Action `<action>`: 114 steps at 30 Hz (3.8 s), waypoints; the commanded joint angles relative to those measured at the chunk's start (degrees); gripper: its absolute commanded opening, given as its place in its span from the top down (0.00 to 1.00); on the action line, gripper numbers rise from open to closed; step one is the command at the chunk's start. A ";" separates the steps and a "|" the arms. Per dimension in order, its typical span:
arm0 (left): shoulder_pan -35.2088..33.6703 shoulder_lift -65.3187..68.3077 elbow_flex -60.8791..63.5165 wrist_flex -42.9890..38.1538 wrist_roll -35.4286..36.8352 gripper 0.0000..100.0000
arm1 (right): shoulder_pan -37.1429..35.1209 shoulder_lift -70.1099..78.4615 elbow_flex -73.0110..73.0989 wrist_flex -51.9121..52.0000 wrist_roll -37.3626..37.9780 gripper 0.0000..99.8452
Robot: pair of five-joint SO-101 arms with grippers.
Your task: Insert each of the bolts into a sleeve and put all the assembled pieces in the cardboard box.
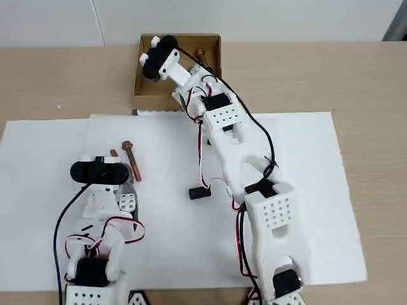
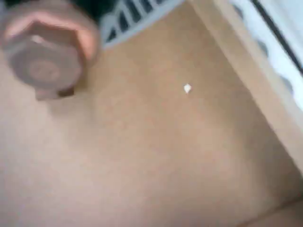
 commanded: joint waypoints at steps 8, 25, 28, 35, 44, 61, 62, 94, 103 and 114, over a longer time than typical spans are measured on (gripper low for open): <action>-0.35 -0.70 -0.31 -0.09 -0.26 0.99 | -0.40 -2.42 -5.01 0.66 0.44 0.86; -0.35 -0.70 -0.31 -0.09 -0.18 0.99 | 0.22 -20.00 -5.01 39.08 -7.38 0.86; -0.35 -0.70 -0.31 -0.09 -0.18 0.99 | 0.92 -21.85 -5.01 45.14 -7.47 0.86; -0.35 -0.70 -0.31 -0.09 -0.18 0.99 | 3.03 -22.37 -5.01 57.01 -7.47 0.86; -0.35 -0.70 -0.31 -0.09 -0.18 0.99 | 3.21 -21.05 -4.66 60.79 -2.64 0.86; -0.35 -0.70 -0.31 -0.09 -0.18 0.99 | 5.58 -6.73 -4.84 56.48 10.55 0.86; -0.35 -0.70 -0.31 -0.09 -0.18 0.99 | 5.85 -6.20 -4.84 55.96 11.25 0.86; -0.35 -0.70 -0.31 -0.09 -0.18 0.99 | 3.91 0.31 -5.01 54.99 12.75 1.00; -0.09 -0.70 -0.31 -0.09 -0.53 0.99 | 4.00 -15.52 -5.01 64.48 0.00 1.00; -0.44 -0.44 -5.23 6.33 -0.26 0.99 | 7.25 -31.52 0.26 69.93 -16.97 1.00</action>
